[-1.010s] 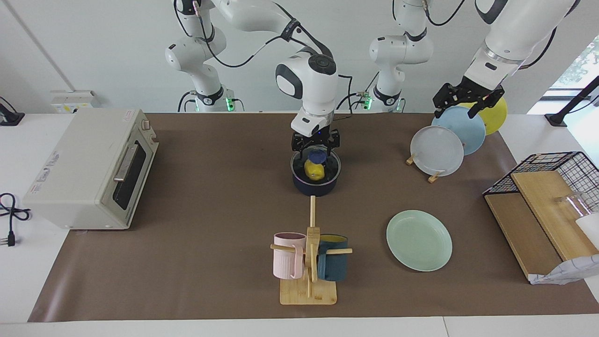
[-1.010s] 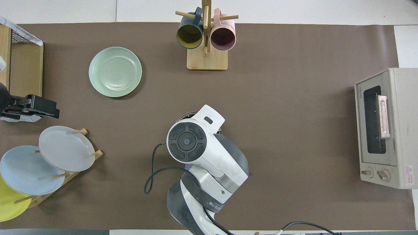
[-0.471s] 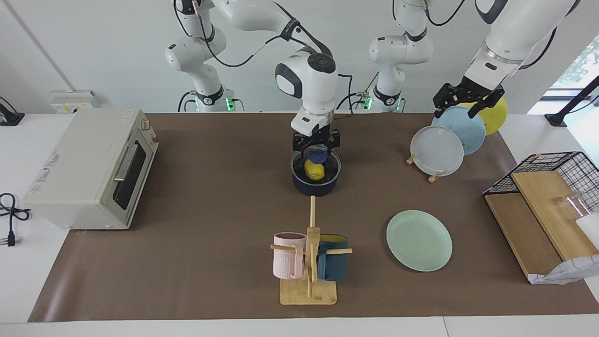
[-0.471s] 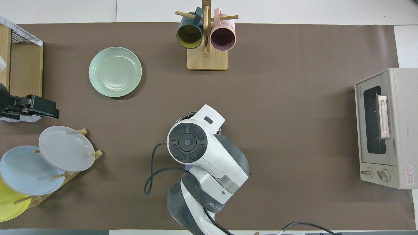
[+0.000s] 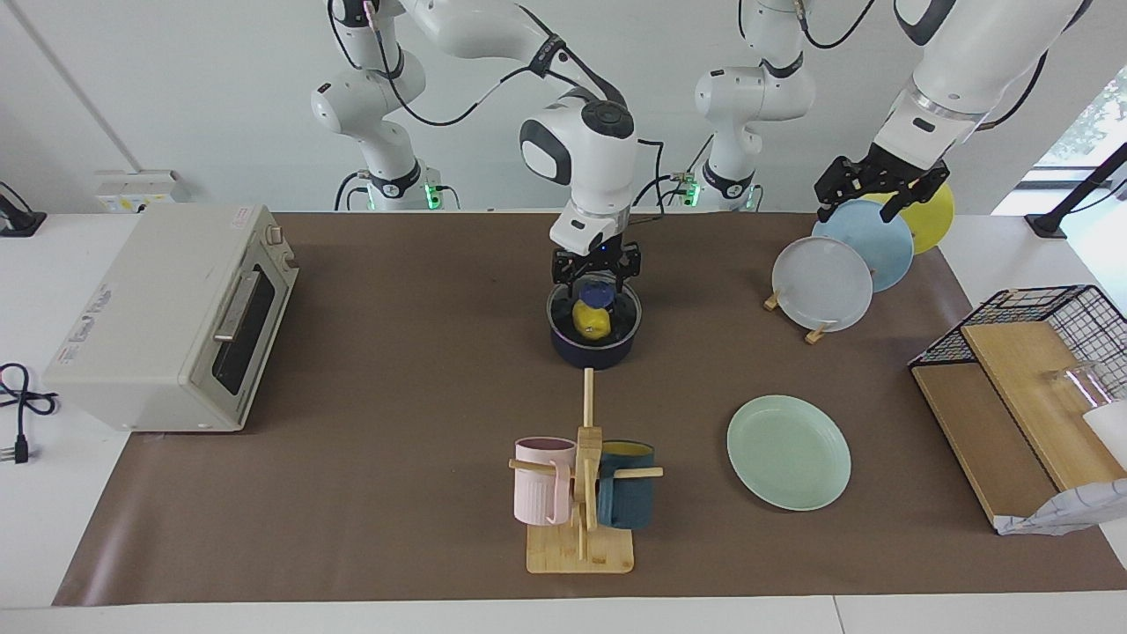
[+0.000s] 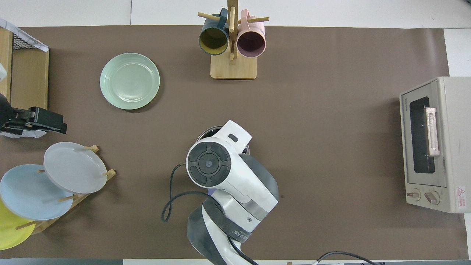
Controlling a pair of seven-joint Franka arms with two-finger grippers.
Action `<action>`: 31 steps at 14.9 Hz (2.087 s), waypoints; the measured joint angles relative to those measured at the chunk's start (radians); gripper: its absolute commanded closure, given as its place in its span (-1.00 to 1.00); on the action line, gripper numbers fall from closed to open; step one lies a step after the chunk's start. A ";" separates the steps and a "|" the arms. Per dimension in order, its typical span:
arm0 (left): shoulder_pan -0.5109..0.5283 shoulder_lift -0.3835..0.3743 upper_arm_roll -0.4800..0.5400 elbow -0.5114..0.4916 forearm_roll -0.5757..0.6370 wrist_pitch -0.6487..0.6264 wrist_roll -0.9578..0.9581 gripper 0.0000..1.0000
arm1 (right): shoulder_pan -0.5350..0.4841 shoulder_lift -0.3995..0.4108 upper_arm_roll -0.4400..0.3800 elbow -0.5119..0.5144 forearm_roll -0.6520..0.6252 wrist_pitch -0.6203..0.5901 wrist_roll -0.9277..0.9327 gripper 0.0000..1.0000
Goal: Transfer potato from pot to plate
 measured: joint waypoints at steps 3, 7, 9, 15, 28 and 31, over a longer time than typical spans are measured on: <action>0.000 0.000 0.000 0.000 0.000 0.001 0.000 -1.00 | 0.000 0.000 0.000 -0.001 -0.002 0.006 0.000 -0.63; 0.000 0.000 0.000 0.000 0.000 0.001 0.000 -1.00 | 0.000 0.000 0.000 -0.002 -0.002 0.019 0.000 -0.26; 0.000 0.000 0.000 0.000 0.000 0.001 0.000 -1.00 | 0.000 0.000 0.000 -0.002 -0.003 0.020 0.000 -0.11; -0.001 0.000 -0.002 0.000 0.000 0.003 0.000 -1.00 | 0.000 0.000 -0.001 0.002 -0.003 0.018 -0.003 -0.05; -0.129 0.010 -0.014 -0.032 -0.001 0.124 -0.150 -1.00 | -0.296 -0.062 -0.017 0.134 -0.005 -0.219 -0.446 -0.06; -0.250 0.041 -0.020 -0.113 -0.001 0.253 -0.328 -1.00 | -0.397 -0.062 -0.018 0.115 -0.005 -0.219 -0.602 -0.06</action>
